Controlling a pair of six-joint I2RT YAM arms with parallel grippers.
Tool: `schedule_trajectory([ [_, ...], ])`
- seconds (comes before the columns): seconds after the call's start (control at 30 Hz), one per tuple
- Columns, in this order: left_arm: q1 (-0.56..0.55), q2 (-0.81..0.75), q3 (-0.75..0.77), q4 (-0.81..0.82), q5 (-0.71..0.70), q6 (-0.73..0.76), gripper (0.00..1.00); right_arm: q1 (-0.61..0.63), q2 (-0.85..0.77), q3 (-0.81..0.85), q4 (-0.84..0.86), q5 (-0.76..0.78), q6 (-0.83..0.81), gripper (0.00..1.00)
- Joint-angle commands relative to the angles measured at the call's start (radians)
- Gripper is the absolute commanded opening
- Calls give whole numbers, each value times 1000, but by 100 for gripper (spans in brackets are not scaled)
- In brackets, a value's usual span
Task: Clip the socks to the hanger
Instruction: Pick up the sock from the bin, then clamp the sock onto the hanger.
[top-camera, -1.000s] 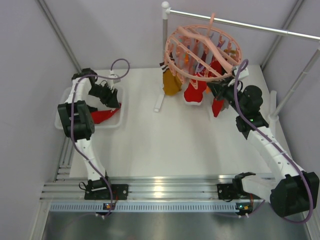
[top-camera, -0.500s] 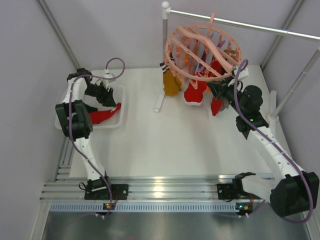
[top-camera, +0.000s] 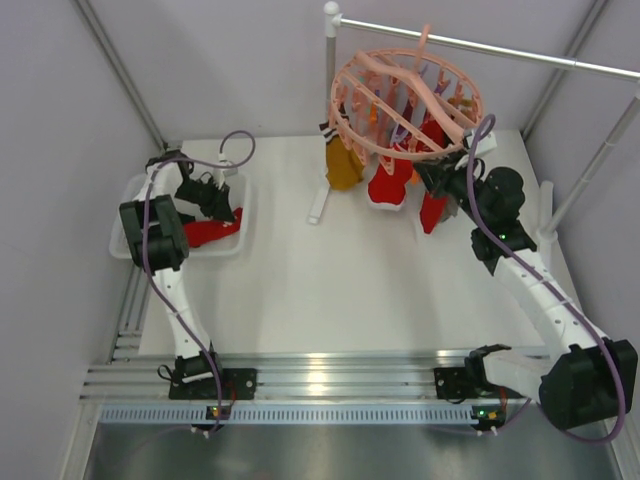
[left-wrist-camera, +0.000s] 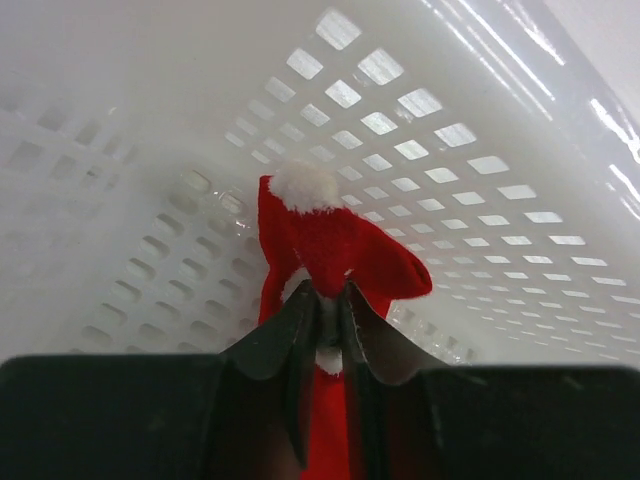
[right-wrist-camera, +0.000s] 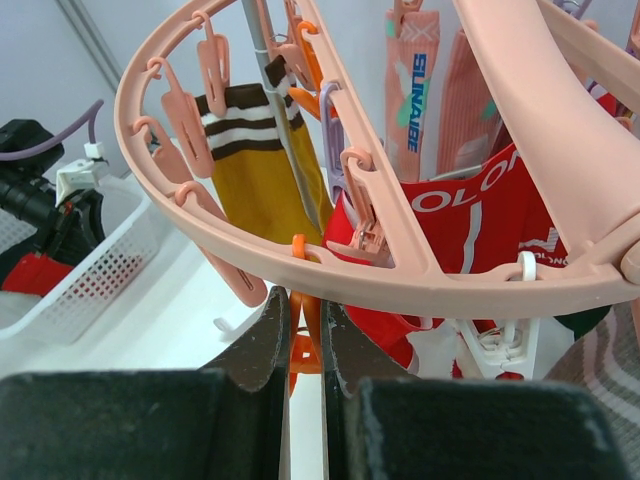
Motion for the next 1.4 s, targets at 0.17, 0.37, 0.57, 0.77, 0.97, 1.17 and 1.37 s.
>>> schedule_trajectory([
  [0.17, 15, -132, -37, 61, 40, -17, 0, 2, 0, 49, -5, 3, -11, 0],
  [0.37, 87, -331, -92, 81, 239, -3, 0, 2, -12, 31, -3, 11, 3, 0],
  [0.57, 111, -526, -190, 270, 387, -134, 0, 2, -12, 28, 6, 14, 18, 0],
  [0.77, 90, -735, -333, 761, 466, -528, 0, 2, -25, 23, 9, 22, 35, 0],
  [0.97, -55, -899, -480, 1152, 348, -888, 0, 2, -28, 23, 4, 31, 81, 0],
  [1.17, -373, -993, -609, 1150, 182, -886, 0, 2, -20, 31, 10, 22, 126, 0],
  [1.37, -696, -982, -779, 1264, -44, -1007, 0, 2, -6, 43, 10, 22, 181, 0],
])
